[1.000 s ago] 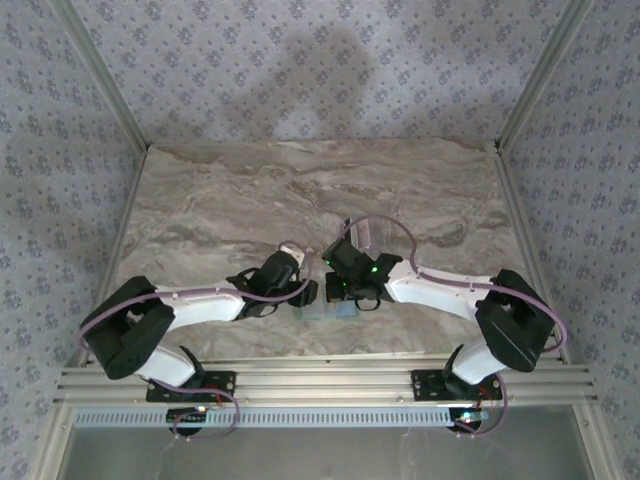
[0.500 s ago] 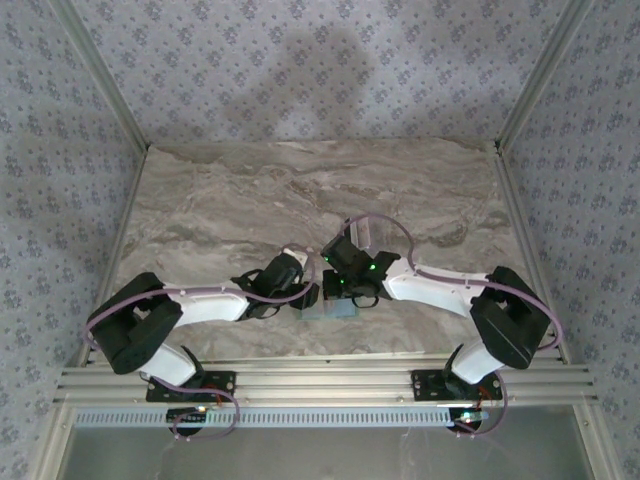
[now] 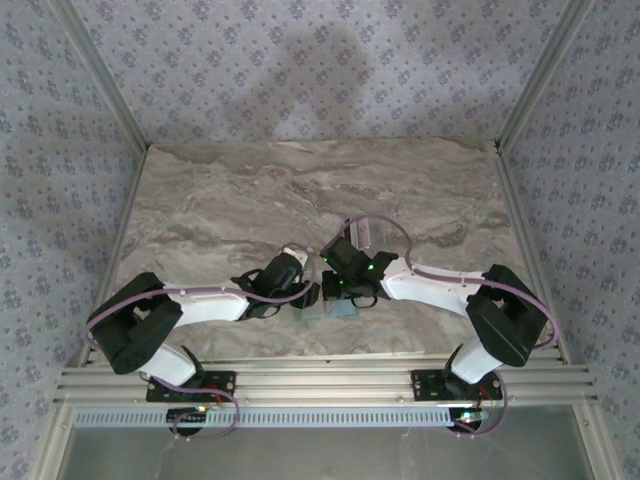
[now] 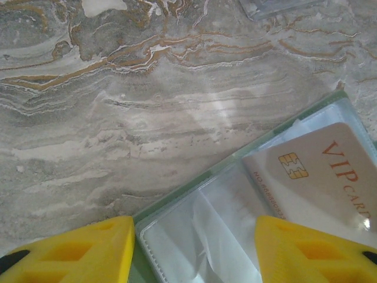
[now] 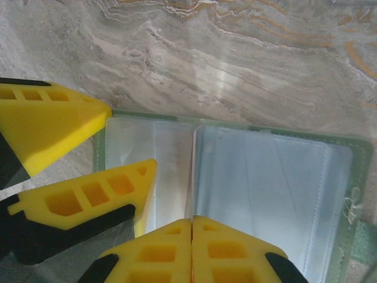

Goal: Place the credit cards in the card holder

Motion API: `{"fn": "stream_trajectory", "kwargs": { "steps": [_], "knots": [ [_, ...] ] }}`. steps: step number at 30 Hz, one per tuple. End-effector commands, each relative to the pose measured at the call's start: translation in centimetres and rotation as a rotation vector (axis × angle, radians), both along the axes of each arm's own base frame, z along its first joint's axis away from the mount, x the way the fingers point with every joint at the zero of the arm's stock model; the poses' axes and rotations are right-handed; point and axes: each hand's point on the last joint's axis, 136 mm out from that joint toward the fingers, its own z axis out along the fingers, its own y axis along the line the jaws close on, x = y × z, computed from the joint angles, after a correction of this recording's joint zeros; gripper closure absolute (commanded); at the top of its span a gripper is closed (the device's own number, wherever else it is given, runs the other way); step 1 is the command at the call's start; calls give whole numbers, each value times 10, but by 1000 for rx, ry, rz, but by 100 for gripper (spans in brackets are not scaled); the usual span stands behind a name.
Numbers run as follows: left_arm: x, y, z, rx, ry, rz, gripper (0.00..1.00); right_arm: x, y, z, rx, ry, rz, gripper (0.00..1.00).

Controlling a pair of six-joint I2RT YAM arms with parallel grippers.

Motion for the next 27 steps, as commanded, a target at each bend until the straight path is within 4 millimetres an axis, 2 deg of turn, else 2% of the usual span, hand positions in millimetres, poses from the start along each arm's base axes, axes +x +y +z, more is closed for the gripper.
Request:
{"fn": "stream_trajectory", "kwargs": {
  "steps": [1, 7, 12, 17, 22, 27],
  "knots": [
    [3, -10, 11, -29, -20, -7, 44, 1, -4, -1, -11, 2, -5, 100],
    [-2, 2, 33, -59, -64, 3, 43, 0, -13, 12, 12, -41, -17, 100],
    [-6, 17, 38, -45, -83, 32, 42, -1, -21, 21, 72, -68, -15, 100],
    [-10, 24, 25, -18, -62, 46, 45, -4, -20, 28, 173, -63, 21, 100],
    [-12, 28, 9, 15, -32, 58, 62, -6, -12, 30, 270, -30, 68, 100],
    [-14, 30, -5, 39, -8, 61, 71, -4, -5, 24, 331, -5, 108, 100]
  ]
}}
